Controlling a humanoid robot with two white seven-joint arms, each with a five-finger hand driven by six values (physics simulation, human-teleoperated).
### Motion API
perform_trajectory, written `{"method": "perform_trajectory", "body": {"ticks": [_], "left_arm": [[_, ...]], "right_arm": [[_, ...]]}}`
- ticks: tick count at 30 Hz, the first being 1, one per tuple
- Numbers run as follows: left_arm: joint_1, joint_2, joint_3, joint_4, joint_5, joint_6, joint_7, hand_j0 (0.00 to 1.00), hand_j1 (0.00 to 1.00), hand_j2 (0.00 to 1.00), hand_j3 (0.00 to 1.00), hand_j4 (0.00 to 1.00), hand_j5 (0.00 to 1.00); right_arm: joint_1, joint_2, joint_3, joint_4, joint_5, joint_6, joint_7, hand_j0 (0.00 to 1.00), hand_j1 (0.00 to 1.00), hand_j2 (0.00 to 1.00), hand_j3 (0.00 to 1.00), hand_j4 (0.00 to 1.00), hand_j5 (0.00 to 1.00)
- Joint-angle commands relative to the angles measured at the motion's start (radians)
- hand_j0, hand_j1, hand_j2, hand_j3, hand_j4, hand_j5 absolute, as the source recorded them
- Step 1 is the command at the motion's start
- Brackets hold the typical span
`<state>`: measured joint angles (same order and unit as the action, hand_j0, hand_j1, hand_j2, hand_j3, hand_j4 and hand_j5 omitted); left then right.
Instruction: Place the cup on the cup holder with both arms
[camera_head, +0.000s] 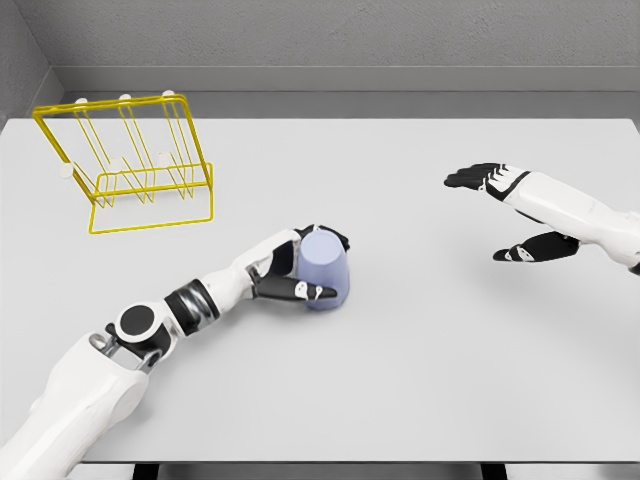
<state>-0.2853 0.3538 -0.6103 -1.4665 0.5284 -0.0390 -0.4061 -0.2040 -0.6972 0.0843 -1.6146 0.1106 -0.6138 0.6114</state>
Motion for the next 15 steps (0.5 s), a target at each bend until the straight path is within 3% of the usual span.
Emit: {"method": "perform_trajectory", "body": {"ticks": [1,7,15], "left_arm": [[0.003,0.001,0.015,-0.021,0.004,-0.002,0.007,0.58,0.58,0.58,0.58,0.58,0.58],[0.057,0.016,0.081,-0.129,0.005,-0.002,0.007,0.58,0.58,0.58,0.58,0.58,0.58],[0.066,0.083,0.122,-0.193,0.022,-0.001,0.007,0.59,0.59,0.59,0.59,0.59,0.59]], "right_arm": [[0.0,-0.001,0.0,-0.001,-0.008,0.003,0.0,1.0,1.0,1.0,1.0,1.0,1.0],[0.0,-0.001,0.0,-0.001,-0.008,0.003,0.0,1.0,1.0,1.0,1.0,1.0,1.0],[0.002,-0.001,0.0,-0.001,-0.008,0.003,0.0,1.0,1.0,1.0,1.0,1.0,1.0]]}}
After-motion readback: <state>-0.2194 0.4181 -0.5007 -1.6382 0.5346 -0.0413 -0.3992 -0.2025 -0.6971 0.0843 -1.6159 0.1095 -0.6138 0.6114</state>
